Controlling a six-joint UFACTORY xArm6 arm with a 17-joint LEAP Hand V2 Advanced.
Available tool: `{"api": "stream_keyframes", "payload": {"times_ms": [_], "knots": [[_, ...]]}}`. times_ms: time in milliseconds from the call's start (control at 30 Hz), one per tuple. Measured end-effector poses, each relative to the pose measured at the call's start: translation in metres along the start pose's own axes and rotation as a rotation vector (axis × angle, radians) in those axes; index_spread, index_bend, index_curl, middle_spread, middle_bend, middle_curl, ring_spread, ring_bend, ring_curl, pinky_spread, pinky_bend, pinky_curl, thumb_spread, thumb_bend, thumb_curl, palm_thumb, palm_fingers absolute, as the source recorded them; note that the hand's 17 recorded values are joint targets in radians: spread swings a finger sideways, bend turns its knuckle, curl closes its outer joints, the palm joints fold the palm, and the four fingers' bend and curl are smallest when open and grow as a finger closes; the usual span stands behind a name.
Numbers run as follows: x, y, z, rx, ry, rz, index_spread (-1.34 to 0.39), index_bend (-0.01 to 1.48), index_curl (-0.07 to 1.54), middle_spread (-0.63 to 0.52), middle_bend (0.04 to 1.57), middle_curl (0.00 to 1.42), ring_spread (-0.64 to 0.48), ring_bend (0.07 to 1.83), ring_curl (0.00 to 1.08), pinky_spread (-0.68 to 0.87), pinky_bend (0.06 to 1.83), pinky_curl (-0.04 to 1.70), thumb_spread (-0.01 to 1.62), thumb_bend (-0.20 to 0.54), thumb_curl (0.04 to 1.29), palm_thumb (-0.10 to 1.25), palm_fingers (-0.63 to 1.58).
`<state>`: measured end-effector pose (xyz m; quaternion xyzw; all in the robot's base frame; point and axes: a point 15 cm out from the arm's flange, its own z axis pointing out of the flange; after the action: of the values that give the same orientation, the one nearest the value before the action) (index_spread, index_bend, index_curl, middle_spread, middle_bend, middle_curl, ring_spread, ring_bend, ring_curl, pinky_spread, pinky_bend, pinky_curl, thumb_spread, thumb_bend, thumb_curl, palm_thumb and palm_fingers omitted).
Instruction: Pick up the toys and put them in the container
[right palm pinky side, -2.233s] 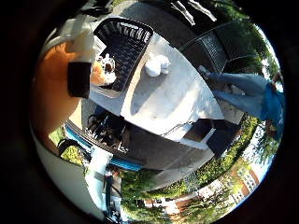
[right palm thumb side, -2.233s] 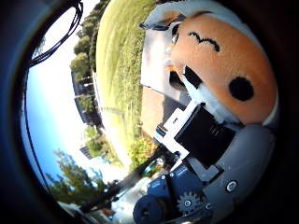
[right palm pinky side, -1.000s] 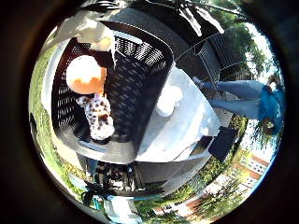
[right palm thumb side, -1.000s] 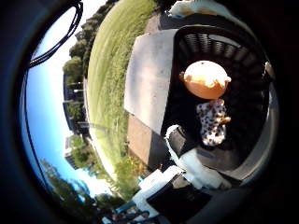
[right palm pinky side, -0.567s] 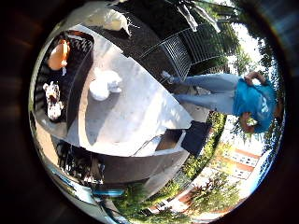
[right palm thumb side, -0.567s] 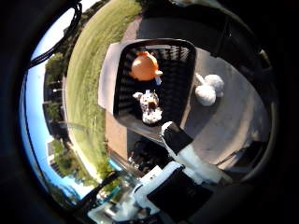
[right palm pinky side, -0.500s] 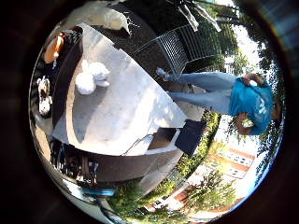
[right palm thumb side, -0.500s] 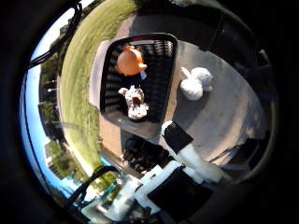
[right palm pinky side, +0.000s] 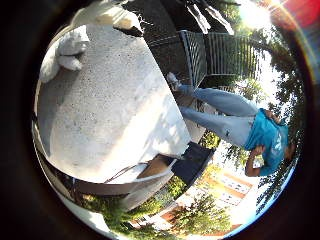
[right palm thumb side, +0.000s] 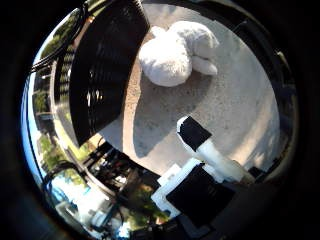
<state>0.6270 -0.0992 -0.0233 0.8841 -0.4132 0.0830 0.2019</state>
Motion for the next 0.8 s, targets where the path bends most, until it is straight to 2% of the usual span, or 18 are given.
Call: {"api": "stream_keyframes", "payload": {"times_ms": [233, 367, 433, 500, 533, 600, 667, 800], "knots": [[-0.032, -0.025, 0.017, 0.014, 0.01, -0.032, -0.16, 0.15, 0.25, 0.05, 0.2, 0.35, 0.29, 0.46, 0.31, 0.54, 0.68, 0.33, 1.03, -0.034, 0.31, 0.53, 0.23], [-0.044, -0.035, 0.019, 0.008, 0.037, -0.075, -0.15, 0.16, 0.24, 0.01, 0.27, 0.38, 0.29, 0.52, 0.32, 0.55, 0.66, 0.3, 1.02, -0.032, 0.31, 0.54, 0.39], [-0.044, -0.036, 0.02, 0.002, 0.059, -0.086, -0.18, 0.2, 0.25, -0.04, 0.34, 0.41, 0.24, 0.61, 0.34, 0.56, 0.67, 0.28, 1.02, -0.031, 0.31, 0.55, 0.62], [-0.043, -0.037, 0.021, -0.005, 0.083, -0.102, -0.23, 0.17, 0.24, -0.08, 0.42, 0.45, 0.19, 0.67, 0.36, 0.56, 0.73, 0.29, 1.01, -0.028, 0.31, 0.56, 0.77], [-0.043, -0.038, 0.021, -0.006, 0.087, -0.108, -0.26, 0.12, 0.23, -0.09, 0.52, 0.49, 0.17, 0.78, 0.4, 0.53, 0.75, 0.3, 1.02, -0.02, 0.32, 0.58, 0.87], [-0.045, -0.04, 0.02, -0.004, 0.093, -0.119, -0.32, 0.1, 0.18, -0.13, 0.66, 0.58, 0.13, 0.99, 0.49, 0.51, 0.8, 0.34, 1.03, -0.009, 0.33, 0.63, 0.93], [-0.043, -0.04, 0.02, -0.007, 0.106, -0.132, -0.38, 0.15, 0.16, -0.15, 0.76, 0.64, 0.1, 1.1, 0.54, 0.5, 0.84, 0.38, 1.03, -0.01, 0.34, 0.67, 0.98], [-0.035, -0.035, 0.02, -0.009, 0.11, -0.141, -0.51, 0.27, 0.14, -0.2, 0.88, 0.75, 0.03, 1.23, 0.63, 0.46, 1.04, 0.49, 1.02, -0.006, 0.39, 0.76, 1.1]]}}
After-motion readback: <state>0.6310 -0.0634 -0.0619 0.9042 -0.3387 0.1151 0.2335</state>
